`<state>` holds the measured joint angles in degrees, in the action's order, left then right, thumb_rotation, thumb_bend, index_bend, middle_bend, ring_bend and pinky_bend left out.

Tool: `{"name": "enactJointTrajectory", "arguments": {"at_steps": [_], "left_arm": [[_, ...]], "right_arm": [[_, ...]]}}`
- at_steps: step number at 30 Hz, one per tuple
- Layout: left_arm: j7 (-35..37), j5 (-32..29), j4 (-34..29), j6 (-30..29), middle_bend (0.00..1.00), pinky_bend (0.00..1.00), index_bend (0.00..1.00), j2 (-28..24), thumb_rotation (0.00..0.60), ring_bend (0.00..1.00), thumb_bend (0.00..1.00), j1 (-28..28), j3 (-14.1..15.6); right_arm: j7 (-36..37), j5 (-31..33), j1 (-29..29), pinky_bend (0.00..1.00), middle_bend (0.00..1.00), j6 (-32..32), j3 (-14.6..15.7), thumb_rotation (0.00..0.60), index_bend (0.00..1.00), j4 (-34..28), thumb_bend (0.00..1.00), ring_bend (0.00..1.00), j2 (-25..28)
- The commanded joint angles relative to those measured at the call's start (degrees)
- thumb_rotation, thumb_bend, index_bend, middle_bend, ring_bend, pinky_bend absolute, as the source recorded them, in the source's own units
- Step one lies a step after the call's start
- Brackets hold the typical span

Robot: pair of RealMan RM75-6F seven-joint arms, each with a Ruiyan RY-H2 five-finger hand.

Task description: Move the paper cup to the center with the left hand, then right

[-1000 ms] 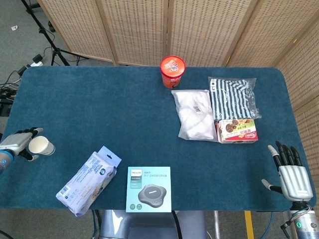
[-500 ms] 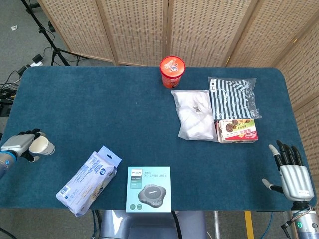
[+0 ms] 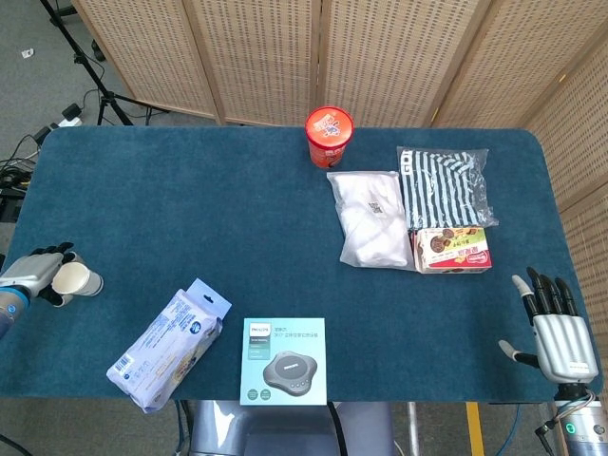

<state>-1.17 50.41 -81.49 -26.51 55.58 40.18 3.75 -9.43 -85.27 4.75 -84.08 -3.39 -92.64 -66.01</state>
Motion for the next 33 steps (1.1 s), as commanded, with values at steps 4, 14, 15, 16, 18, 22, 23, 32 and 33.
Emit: {"name": "enactJointTrajectory", "arguments": {"at_steps": [4,14,15,16,18,22,23,32,33], "left_arm": [[0.00,-0.75,-0.72,-0.47,0.00,0.00,0.32,-0.72,0.600,0.00,0.38,0.20,-0.10],[-2.71,-4.25,-5.61,-1.41,0.00,0.00,0.32,-3.85,0.600,0.00,0.37,4.87,-1.76],[-3.54,-5.29,-6.45,-1.64,0.00,0.00,0.32,-3.94,0.600,0.00,0.37,6.08,-2.03],[-4.23,-6.21,-7.05,-1.82,0.00,0.00,0.32,-3.90,0.600,0.00,0.37,7.10,-2.22],[-6.16,-9.00,-8.15,-1.95,0.00,0.00,0.32,-3.37,0.600,0.00,0.37,9.92,-2.40],[-9.15,-16.58,-7.89,-0.64,0.00,0.00,0.32,-0.23,0.600,0.00,0.37,16.84,-2.34],[-10.25,-19.08,-7.19,-0.39,0.00,0.00,0.32,1.06,0.600,0.00,0.37,19.13,-1.81],[-19.04,-31.76,-4.74,-3.81,0.00,0.00,0.32,9.83,0.600,0.00,0.37,33.27,1.56],[-19.60,-32.47,-4.72,-4.11,0.00,0.00,0.32,10.39,0.600,0.00,0.37,34.17,1.65]], "right_arm": [[-0.11,-0.07,-0.02,0.00,0.00,-0.02,0.05,0.600,0.07,-0.09,0.05,0.00,-0.03],[-0.78,0.33,0.24,0.00,0.00,0.82,0.16,0.600,0.07,-0.05,0.05,0.00,-0.10],[-0.72,0.51,0.30,0.00,0.00,1.02,0.13,0.600,0.07,0.02,0.05,0.00,-0.11],[-0.63,0.69,0.36,0.00,0.00,1.21,0.09,0.600,0.07,0.08,0.05,0.00,-0.11],[-0.11,1.26,0.53,0.00,0.00,1.76,-0.07,0.600,0.07,0.18,0.05,0.00,-0.10],[0.89,2.77,1.11,0.00,0.00,3.40,-0.51,0.600,0.07,0.87,0.05,0.00,-0.12],[1.22,3.31,1.35,0.00,0.00,3.98,-0.69,0.600,0.07,1.17,0.05,0.00,-0.17],[2.72,6.50,2.40,0.00,0.00,7.03,-1.55,0.600,0.07,2.90,0.05,0.00,-0.52],[2.82,6.67,2.46,0.00,0.00,7.21,-1.59,0.600,0.07,2.99,0.05,0.00,-0.53]]}}
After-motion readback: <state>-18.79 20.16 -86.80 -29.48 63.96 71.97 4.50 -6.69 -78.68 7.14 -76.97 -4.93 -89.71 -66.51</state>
